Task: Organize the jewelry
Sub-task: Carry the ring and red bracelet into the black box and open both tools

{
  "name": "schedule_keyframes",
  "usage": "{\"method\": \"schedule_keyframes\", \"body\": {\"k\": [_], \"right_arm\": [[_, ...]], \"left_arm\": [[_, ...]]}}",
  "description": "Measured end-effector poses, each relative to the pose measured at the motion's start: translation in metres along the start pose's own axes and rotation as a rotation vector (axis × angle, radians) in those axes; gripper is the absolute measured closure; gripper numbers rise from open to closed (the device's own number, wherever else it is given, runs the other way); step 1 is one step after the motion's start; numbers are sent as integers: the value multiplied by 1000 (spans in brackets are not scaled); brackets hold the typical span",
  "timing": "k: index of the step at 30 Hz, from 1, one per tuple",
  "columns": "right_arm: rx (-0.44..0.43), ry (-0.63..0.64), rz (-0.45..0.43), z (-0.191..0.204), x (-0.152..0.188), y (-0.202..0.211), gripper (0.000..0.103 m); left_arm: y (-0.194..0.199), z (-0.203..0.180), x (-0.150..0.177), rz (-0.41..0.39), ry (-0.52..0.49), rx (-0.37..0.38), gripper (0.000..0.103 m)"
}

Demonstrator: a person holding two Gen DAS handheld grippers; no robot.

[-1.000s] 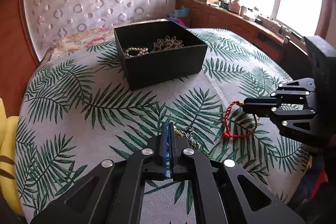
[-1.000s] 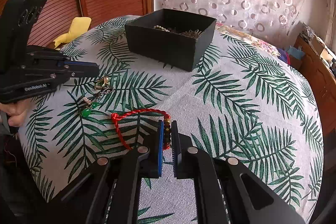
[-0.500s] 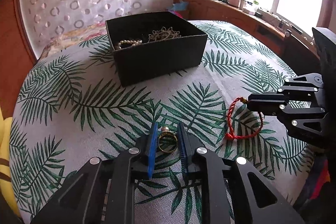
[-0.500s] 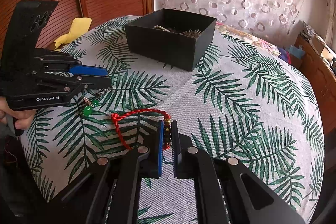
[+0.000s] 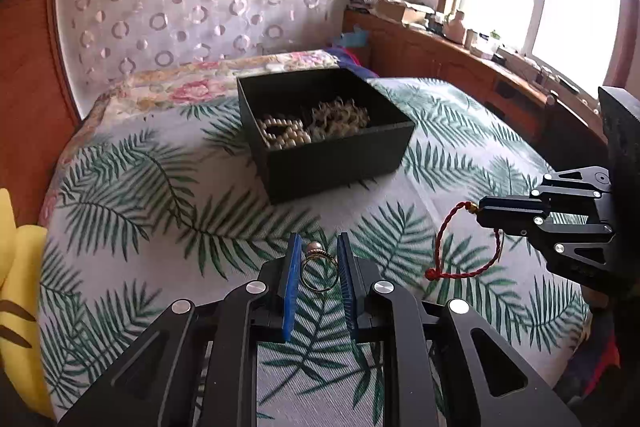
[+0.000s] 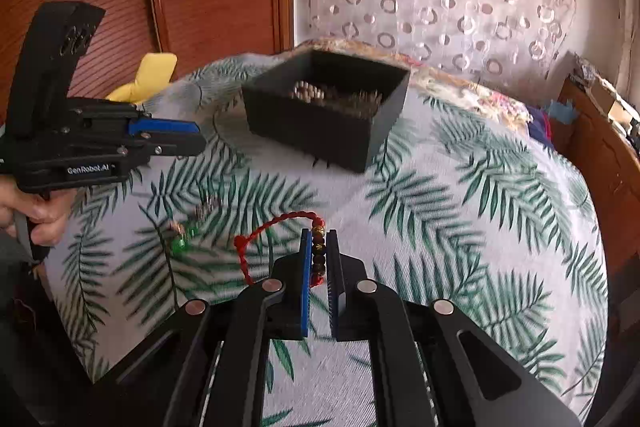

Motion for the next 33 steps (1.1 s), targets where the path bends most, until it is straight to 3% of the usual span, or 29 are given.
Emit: {"method": "schedule_keyframes", "body": {"k": [11,18,30,32,33], "right_arm": [[55,16,-107,-14,-68,5,95],[84,-6,-111,-33,-94,-18,95],[29,-48,-76,-43,-116,-66,94],[31,-42,-74,-44,-116,-68,92],[32,-43,-75,-45,-116,-68,82]], "left_arm": [[5,-1,-34,-54,-12,-8,86],[2,2,-48,-69,-16,-18,86],[-9,2,-74,-78,-30,-29,86],[-13,2,-79,-76,-36,-37,86],[-15,3,-81,-76,-36,-40,86]]}}
Point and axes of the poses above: each gripper's, at about its wrist camera, not at the fingertips, and y roughly against the way its jaws point, z to its left, x to its underside, the point moved 6 cm from there along -y, roughly the way its jaws point, and after that the axes turned 4 degrees about y, right-handed, at the moved point
